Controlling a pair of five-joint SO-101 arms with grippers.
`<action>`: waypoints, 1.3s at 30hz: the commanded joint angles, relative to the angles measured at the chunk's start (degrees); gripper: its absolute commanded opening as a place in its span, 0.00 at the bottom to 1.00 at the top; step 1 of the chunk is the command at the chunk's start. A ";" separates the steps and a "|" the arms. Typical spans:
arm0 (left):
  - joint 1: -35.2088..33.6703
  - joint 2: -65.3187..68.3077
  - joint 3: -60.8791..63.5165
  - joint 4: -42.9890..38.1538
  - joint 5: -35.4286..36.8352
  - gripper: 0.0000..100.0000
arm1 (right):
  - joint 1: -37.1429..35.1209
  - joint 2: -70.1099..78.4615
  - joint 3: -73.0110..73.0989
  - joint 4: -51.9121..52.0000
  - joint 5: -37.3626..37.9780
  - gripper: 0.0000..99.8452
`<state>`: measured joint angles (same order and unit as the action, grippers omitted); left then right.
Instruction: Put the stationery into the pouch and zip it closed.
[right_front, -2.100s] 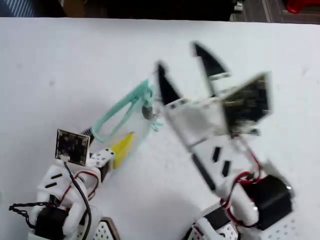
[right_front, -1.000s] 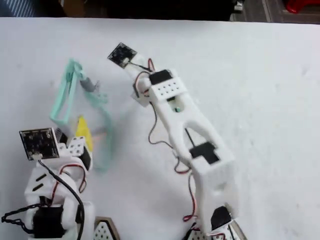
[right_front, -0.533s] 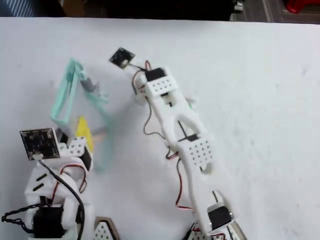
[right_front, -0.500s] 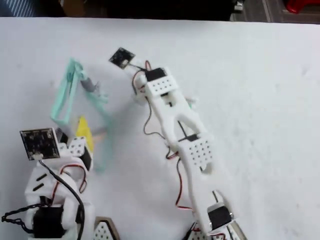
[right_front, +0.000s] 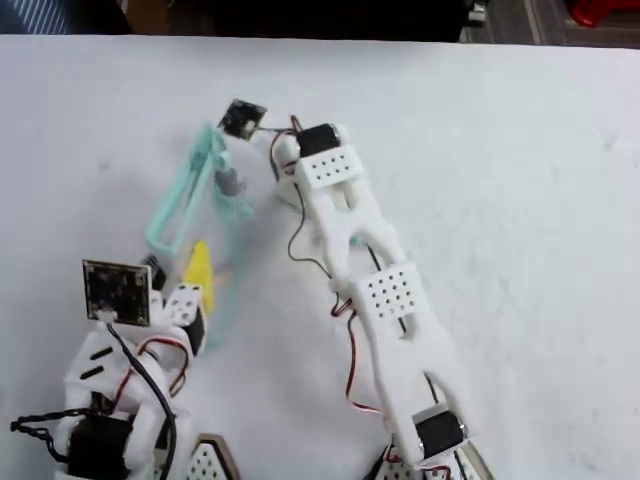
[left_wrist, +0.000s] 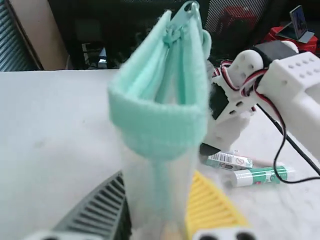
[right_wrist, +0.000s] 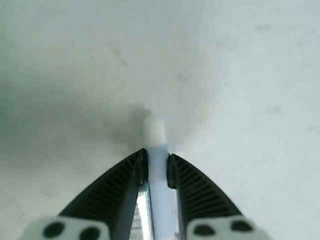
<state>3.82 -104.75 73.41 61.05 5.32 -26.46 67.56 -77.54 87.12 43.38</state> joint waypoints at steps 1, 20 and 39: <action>3.47 -0.04 -3.69 0.70 -0.44 0.08 | 0.31 -1.54 -13.01 5.76 0.70 0.02; 12.97 -0.04 -3.96 1.41 -0.53 0.08 | 7.34 -29.93 -17.58 11.65 -15.47 0.02; 12.97 -0.04 -2.29 0.26 -0.53 0.13 | -5.93 -82.24 22.86 11.38 -16.35 0.02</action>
<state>16.13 -104.57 72.44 62.37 5.32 -29.36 -6.90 -55.65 97.41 27.91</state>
